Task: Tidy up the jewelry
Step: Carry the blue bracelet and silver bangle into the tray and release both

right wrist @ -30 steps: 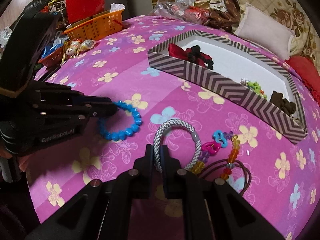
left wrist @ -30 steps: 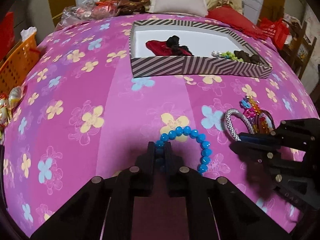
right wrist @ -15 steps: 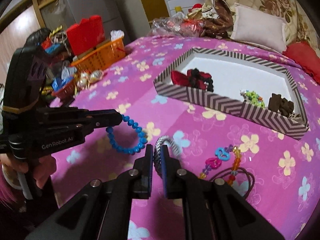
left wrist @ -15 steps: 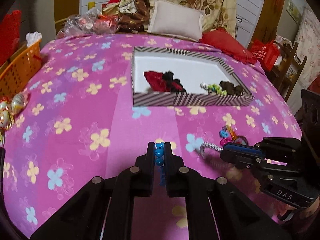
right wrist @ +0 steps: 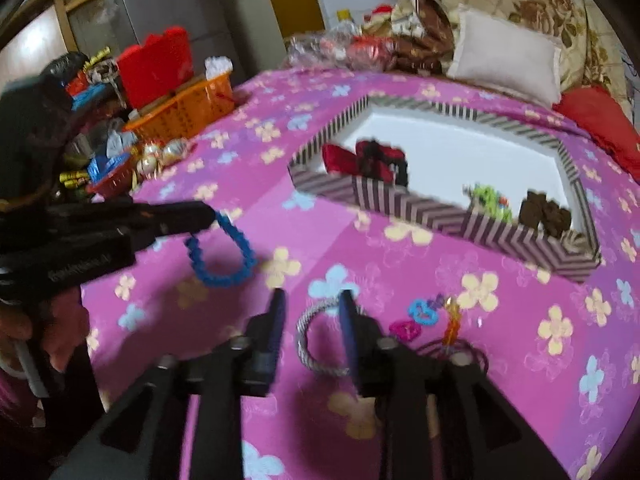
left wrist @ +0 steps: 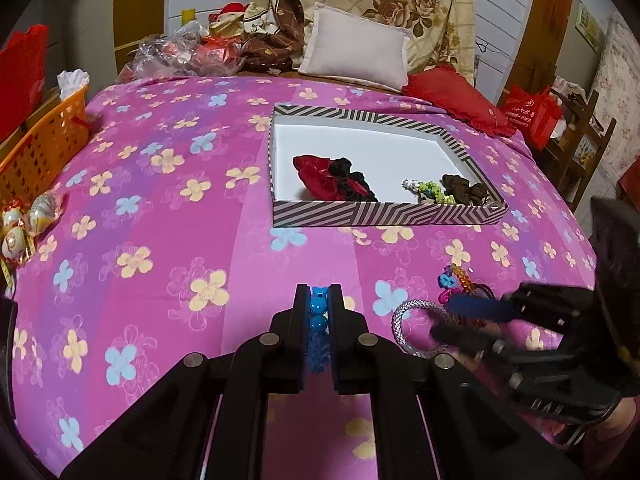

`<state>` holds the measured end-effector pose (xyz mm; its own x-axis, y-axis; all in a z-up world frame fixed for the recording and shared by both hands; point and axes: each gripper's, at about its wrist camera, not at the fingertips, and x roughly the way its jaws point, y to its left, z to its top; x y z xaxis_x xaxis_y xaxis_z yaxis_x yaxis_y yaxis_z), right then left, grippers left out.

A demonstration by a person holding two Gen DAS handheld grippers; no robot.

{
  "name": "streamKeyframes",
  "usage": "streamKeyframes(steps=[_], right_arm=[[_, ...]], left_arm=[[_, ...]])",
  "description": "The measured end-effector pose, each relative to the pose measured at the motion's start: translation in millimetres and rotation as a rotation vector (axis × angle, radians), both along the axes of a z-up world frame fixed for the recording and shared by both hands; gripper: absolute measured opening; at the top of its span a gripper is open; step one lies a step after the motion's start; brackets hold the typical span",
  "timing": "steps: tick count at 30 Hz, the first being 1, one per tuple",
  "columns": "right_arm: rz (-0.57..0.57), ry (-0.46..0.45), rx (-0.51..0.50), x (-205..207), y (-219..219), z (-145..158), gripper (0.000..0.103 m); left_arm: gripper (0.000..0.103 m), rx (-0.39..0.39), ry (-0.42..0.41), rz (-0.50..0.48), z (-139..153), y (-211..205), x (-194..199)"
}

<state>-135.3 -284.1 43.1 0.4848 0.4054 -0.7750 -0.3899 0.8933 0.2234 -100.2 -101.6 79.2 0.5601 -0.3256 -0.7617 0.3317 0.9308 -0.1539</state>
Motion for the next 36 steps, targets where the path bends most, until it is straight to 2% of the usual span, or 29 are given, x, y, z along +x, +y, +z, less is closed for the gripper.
streamKeyframes(steps=[5, 7, 14, 15, 16, 17, 18, 22, 28, 36], right_arm=[[0.077, 0.048, -0.123, -4.9, 20.6, -24.4, 0.032], [0.084, 0.037, -0.170, -7.1, 23.5, -28.0, 0.032], [0.142, 0.034, -0.221, -16.5, 17.7, -28.2, 0.032], [0.148, 0.025, -0.226, -18.5, 17.7, -27.9, 0.031], [0.148, 0.018, -0.228, -20.2, 17.8, -27.9, 0.017], [0.145, 0.021, -0.218, -20.5, 17.6, -26.9, 0.008], [0.139, 0.025, -0.206, -20.5, 16.8, -26.6, 0.007], [0.114, 0.018, -0.152, -21.8, 14.5, -23.9, 0.007], [0.061, -0.039, -0.056, -18.8, 6.3, 1.6, 0.007], [0.007, -0.105, -0.012, -7.5, -0.1, 29.8, 0.007]], left_arm=[[0.001, -0.004, 0.009, 0.007, -2.6, 0.0, 0.9], [0.001, -0.002, 0.008, 0.006, -2.3, 0.1, 1.1], [0.001, -0.005, 0.015, 0.014, -3.4, 2.4, 2.4], [0.001, -0.006, 0.016, 0.013, -3.7, 1.8, 2.3], [0.001, -0.006, 0.017, 0.012, -3.8, 1.3, 2.0], [0.001, -0.005, 0.017, 0.011, -3.7, 0.6, 1.5], [0.001, -0.005, 0.016, 0.010, -3.2, 0.1, 0.9], [0.002, -0.008, 0.009, 0.011, 1.9, 0.3, 1.0], [0.002, -0.013, -0.011, 0.008, 13.3, -1.4, 3.2], [0.002, -0.001, -0.045, -0.010, 29.8, -13.1, 9.2]])
